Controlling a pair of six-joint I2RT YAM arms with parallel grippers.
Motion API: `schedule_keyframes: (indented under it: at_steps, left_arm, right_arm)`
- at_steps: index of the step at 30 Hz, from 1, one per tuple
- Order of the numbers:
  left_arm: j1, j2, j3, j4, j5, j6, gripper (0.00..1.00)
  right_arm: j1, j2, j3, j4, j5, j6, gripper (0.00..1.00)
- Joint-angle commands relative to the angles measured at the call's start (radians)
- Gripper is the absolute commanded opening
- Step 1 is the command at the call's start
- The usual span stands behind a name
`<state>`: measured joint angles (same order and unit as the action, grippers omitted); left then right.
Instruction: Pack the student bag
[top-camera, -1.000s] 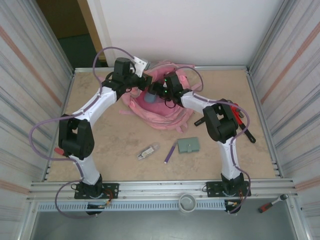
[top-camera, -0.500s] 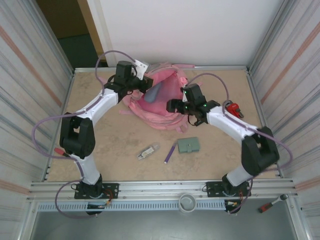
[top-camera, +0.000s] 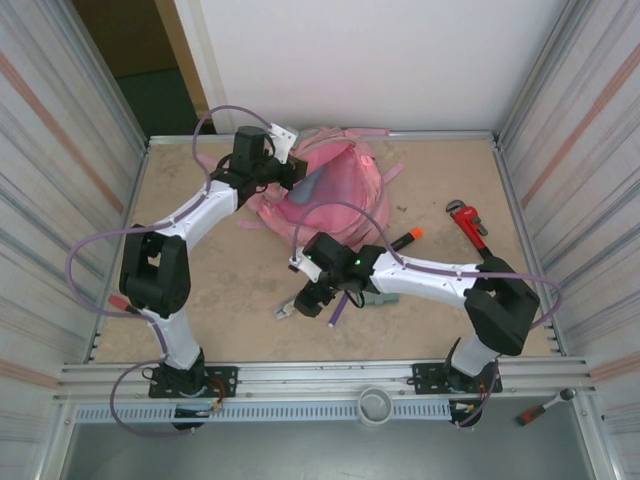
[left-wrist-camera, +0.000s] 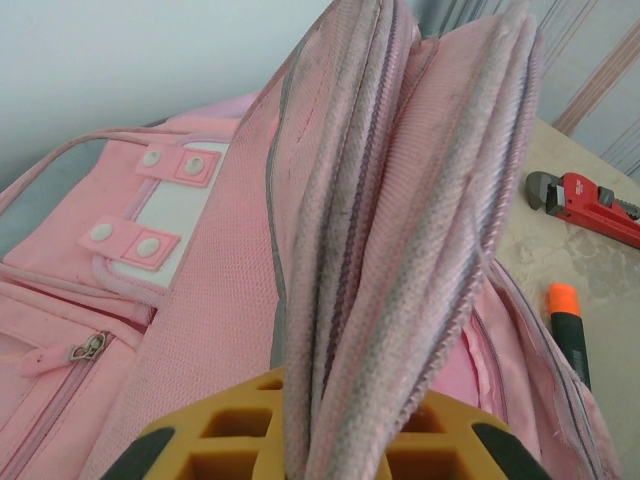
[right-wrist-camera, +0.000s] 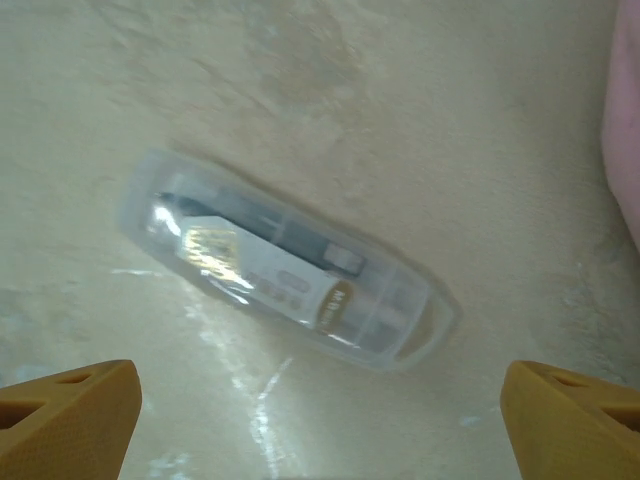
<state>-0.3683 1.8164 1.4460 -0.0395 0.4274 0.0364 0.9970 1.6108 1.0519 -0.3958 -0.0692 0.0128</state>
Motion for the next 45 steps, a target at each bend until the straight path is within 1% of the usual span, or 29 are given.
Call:
schedule_keyframes:
  at_steps: [1,4,6,8,10,14,16,17,18,20,24,28,31,32,35,38,40,43,45]
  left_arm:
    - [0.005,-0.038,0.007,0.073,0.032,-0.003,0.00]
    - [0.005,-0.041,0.005,0.066,0.026,0.005,0.00]
    - [0.005,-0.039,0.001,0.068,0.023,0.004,0.00]
    - [0.005,-0.035,-0.001,0.068,0.025,0.000,0.00]
    - [0.005,-0.032,-0.004,0.068,0.026,-0.002,0.00]
    - [0.005,-0.029,-0.004,0.061,0.021,0.004,0.00]
    - [0.005,-0.029,-0.006,0.060,0.019,0.005,0.00]
    - [0.005,-0.027,-0.005,0.061,0.021,0.005,0.00]
    - [0.005,-0.026,-0.005,0.061,0.023,0.005,0.00]
    - [0.005,-0.024,-0.006,0.061,0.024,0.003,0.00]
    - [0.005,-0.020,-0.007,0.058,0.021,0.005,0.00]
    - [0.005,-0.017,-0.011,0.059,0.021,0.005,0.00]
    - [0.005,-0.013,-0.008,0.058,0.018,0.004,0.00]
    - [0.005,-0.013,-0.008,0.056,0.018,0.001,0.00]
    - [0.005,-0.011,-0.011,0.061,0.022,-0.006,0.00]
    - [0.005,-0.006,-0.010,0.061,0.018,-0.007,0.00]
    - [0.005,-0.006,-0.010,0.062,0.021,-0.010,0.00]
    - [0.005,-0.008,-0.008,0.059,0.020,-0.010,0.00]
    - [0.005,-0.009,-0.011,0.059,0.013,-0.007,0.00]
  right_arm:
    - [-0.061,-0.015,0.008,-0.049,0.076,-0.007,0.91]
    - [-0.107,-0.085,-0.033,-0.155,0.193,0.143,0.93]
    - [-0.163,-0.106,-0.044,-0.262,0.262,0.301,0.96]
    - [-0.225,-0.104,-0.061,-0.338,0.247,0.460,0.97]
    - [-0.226,-0.114,-0.102,-0.338,0.265,0.544,0.99]
    - [-0.217,-0.130,-0.148,-0.321,0.271,0.639,0.99]
    - [-0.220,-0.132,-0.159,-0.334,0.291,0.664,0.99]
    - [-0.231,-0.140,-0.174,-0.325,0.278,0.672,0.99]
    - [-0.248,-0.151,-0.194,-0.306,0.247,0.671,0.99]
    - [-0.283,-0.185,-0.235,-0.255,0.167,0.654,0.95]
    - [-0.354,-0.224,-0.273,-0.228,0.044,0.619,0.90]
    - [-0.456,-0.267,-0.328,-0.170,-0.092,0.574,0.79]
    - [-0.513,-0.261,-0.347,-0.132,-0.152,0.553,0.68]
    - [-0.530,-0.258,-0.354,-0.124,-0.165,0.549,0.65]
    - [-0.569,-0.259,-0.380,-0.087,-0.173,0.532,0.62]
    - [-0.578,-0.238,-0.408,-0.026,-0.203,0.540,0.60]
    - [-0.580,-0.222,-0.425,0.013,-0.213,0.544,0.53]
    - [-0.590,-0.241,-0.461,0.077,-0.226,0.553,0.46]
    - [-0.592,-0.278,-0.486,0.132,-0.234,0.557,0.35]
